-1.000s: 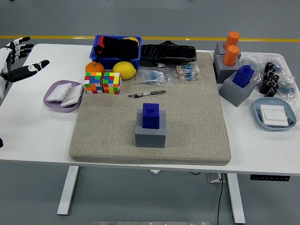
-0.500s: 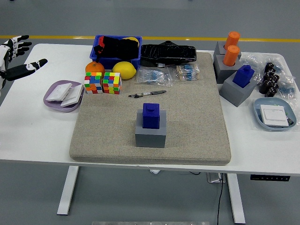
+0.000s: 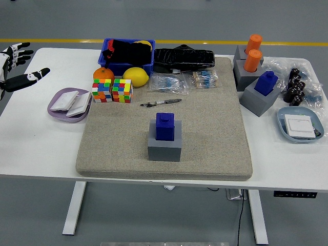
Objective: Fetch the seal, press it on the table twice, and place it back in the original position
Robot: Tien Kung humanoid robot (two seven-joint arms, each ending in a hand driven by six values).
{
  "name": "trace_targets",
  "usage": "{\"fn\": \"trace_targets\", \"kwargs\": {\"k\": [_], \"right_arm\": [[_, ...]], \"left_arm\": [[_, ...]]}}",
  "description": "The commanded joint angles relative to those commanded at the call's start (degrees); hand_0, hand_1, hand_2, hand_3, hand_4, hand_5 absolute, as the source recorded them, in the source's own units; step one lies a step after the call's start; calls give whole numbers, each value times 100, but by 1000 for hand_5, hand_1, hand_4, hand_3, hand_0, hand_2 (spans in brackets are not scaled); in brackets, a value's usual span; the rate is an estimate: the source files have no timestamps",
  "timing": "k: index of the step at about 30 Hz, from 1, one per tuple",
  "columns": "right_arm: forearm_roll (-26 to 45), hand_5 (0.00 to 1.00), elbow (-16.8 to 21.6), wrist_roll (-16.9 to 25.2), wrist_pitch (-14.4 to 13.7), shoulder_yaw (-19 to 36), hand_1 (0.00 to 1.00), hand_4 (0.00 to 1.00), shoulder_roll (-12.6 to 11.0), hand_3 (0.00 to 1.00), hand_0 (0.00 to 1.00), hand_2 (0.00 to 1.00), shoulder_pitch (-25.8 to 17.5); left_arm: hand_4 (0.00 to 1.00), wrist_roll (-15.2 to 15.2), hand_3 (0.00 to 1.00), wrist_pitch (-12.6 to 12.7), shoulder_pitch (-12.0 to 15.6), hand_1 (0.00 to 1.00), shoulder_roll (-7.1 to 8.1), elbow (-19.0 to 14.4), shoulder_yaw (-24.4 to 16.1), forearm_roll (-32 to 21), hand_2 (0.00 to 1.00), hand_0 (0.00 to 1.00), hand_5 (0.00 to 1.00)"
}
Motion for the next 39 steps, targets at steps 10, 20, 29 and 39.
{"fn": "trace_targets", "kwargs": {"k": [10, 20, 29, 39], "right_arm": [[-14, 455, 30, 19, -3, 93, 684, 791, -25, 618, 787, 661, -32], [-69, 456, 49, 12, 15, 417, 684, 791, -16, 619, 786, 661, 13], [-122, 456, 51, -16, 18, 562, 684, 791, 16, 619, 787, 661, 4], [-153, 457, 48, -2, 5, 725, 684, 791, 9, 619, 787, 661, -8]], "left_arm": [[919, 16, 862, 3, -74, 807, 40, 0, 30, 9, 808, 800, 270], [911, 94, 850, -38, -145, 782, 33, -57, -17, 68, 795, 797, 259], [909, 48, 850, 17, -140, 779, -5, -42, -151, 73, 803, 792, 255], [904, 66, 851, 23, -162, 783, -4, -40, -220, 90, 801, 790, 246]]}}
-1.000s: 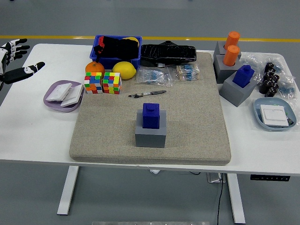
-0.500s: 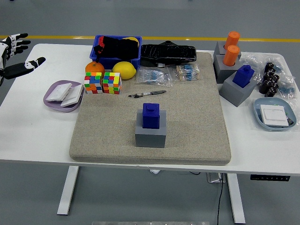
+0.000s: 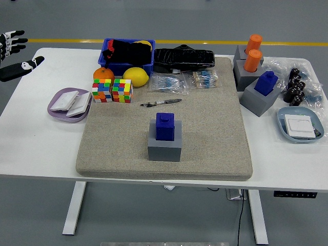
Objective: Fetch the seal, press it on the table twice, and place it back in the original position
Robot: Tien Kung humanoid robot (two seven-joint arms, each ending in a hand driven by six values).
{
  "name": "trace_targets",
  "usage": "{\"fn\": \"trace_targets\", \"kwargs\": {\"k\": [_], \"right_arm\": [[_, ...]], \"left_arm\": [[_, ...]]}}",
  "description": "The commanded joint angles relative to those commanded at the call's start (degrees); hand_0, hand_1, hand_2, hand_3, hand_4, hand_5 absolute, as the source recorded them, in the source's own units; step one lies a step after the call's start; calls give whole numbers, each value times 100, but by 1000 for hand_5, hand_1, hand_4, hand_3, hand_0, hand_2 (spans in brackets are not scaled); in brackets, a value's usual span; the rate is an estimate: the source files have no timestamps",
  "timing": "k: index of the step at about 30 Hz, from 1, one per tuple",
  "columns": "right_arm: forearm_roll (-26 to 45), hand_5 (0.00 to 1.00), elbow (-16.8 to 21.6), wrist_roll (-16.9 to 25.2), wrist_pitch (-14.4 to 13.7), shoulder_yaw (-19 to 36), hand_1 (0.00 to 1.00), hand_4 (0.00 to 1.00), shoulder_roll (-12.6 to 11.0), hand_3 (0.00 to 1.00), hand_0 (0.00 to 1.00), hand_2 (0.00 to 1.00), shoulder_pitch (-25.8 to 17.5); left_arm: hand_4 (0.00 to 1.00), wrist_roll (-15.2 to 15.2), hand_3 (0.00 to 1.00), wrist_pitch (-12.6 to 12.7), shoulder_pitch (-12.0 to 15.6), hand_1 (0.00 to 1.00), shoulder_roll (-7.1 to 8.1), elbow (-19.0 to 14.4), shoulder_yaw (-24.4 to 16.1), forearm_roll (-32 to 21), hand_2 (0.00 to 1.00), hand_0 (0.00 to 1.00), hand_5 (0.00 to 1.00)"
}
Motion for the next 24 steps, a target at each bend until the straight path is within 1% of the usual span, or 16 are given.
{"fn": "trace_targets", "kwargs": {"k": [10, 18, 24], "right_arm": [[-5, 456, 10, -6, 14, 104, 683, 790, -5, 616, 786, 658, 27], [-113, 455, -8, 0, 1, 336, 683, 790, -1, 617, 786, 659, 13], [-98, 455, -1, -5, 14, 373, 683, 790, -1, 617, 786, 658, 28]], "left_arm": [[899, 21, 849, -1, -7, 775, 32, 0, -74, 8, 802, 788, 238], [899, 0, 849, 1, 7, 774, -40, 22, -146, 5, 801, 787, 237], [898, 15, 848, -7, 8, 767, -12, 11, -174, -1, 800, 782, 235]]}}
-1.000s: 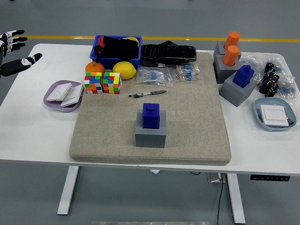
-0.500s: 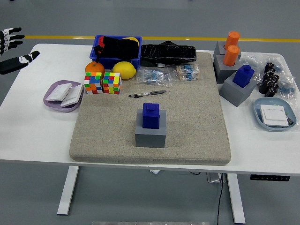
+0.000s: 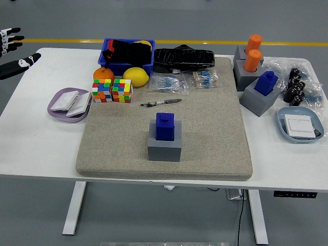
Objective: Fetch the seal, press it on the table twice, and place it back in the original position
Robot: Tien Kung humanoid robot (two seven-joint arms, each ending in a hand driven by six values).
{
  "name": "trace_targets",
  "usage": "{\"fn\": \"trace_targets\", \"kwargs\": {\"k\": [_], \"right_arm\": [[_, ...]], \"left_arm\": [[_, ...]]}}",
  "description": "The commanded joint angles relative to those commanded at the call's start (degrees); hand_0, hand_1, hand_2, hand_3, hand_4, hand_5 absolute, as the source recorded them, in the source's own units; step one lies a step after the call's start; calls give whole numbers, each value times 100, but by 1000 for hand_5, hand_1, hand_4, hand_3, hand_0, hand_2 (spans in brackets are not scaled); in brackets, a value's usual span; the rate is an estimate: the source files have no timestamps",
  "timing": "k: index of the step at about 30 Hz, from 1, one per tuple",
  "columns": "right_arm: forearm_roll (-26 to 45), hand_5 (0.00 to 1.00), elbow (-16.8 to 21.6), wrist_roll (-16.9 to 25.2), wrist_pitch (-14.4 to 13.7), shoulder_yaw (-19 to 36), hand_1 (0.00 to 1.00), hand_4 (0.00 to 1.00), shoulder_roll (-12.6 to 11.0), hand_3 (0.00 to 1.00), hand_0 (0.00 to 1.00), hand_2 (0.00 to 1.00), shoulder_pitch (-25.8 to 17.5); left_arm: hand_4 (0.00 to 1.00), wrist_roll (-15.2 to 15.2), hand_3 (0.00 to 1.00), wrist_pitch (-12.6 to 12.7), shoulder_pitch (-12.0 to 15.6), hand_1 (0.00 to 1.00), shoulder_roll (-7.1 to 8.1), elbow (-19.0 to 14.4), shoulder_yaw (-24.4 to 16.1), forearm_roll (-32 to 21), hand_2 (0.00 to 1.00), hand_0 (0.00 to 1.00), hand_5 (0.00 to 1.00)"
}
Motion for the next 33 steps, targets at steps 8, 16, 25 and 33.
{"fn": "trace_targets", "kwargs": {"k": [8, 16, 25, 33], "right_arm": [[-6, 456, -2, 3, 8, 69, 683, 789, -13, 615, 786, 659, 29], [18, 455, 1, 2, 15, 74, 683, 789, -36, 615, 784, 659, 41], [-9, 454, -1, 9, 2, 118, 683, 786, -34, 614, 784, 657, 36], [-18, 452, -3, 3, 0, 130, 682, 783, -20, 614, 784, 658, 41]], "left_arm": [[897, -24, 848, 20, 6, 761, 19, -22, -95, 5, 800, 775, 234], [894, -27, 848, 28, 61, 757, 32, -42, -207, 12, 800, 774, 231], [892, -42, 848, 38, 115, 753, -21, -10, -232, 9, 799, 771, 230], [893, -41, 848, 45, 117, 747, -27, -23, -246, 10, 798, 770, 230]]}}
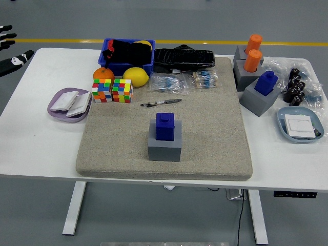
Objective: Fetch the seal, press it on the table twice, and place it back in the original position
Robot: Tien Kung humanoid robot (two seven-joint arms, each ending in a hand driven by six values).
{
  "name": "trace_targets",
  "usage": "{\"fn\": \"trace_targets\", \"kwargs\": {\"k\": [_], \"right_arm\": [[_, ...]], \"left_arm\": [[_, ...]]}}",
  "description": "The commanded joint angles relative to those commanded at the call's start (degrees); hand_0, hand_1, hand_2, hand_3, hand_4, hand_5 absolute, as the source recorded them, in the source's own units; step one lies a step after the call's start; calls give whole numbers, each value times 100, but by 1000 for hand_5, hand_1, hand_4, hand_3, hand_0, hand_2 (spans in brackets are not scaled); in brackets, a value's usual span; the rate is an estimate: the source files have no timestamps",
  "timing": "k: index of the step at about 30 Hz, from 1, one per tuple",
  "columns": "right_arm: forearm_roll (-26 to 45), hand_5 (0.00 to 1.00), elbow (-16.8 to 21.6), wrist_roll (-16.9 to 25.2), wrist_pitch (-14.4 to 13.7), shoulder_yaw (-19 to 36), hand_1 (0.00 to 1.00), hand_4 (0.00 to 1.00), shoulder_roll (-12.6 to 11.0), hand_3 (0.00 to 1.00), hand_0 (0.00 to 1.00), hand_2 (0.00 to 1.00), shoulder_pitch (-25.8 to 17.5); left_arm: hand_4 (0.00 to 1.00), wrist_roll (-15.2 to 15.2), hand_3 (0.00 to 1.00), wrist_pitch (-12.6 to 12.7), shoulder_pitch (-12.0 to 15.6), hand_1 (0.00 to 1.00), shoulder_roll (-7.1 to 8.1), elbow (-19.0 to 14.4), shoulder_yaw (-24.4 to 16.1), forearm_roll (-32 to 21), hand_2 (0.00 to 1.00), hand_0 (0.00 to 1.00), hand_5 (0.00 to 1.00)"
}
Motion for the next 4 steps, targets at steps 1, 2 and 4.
{"fn": "trace_targets", "kwargs": {"k": [1, 2, 4], "right_arm": [[-2, 451, 0, 0, 0, 0, 682, 783, 0, 614, 784, 658, 1], [-5, 451, 0, -1, 0, 3, 682, 783, 1, 614, 784, 658, 2], [-1, 451, 1, -1, 1, 1, 682, 783, 1, 614, 784, 658, 4]], "left_arm": [[891, 2, 847, -1, 3, 743, -2, 2, -4, 0, 798, 763, 227], [891, 2, 847, 0, 7, 743, -3, 4, -7, 0, 798, 763, 227], [891, 5, 847, 0, 16, 743, -4, 3, -10, 2, 798, 763, 227]]}}
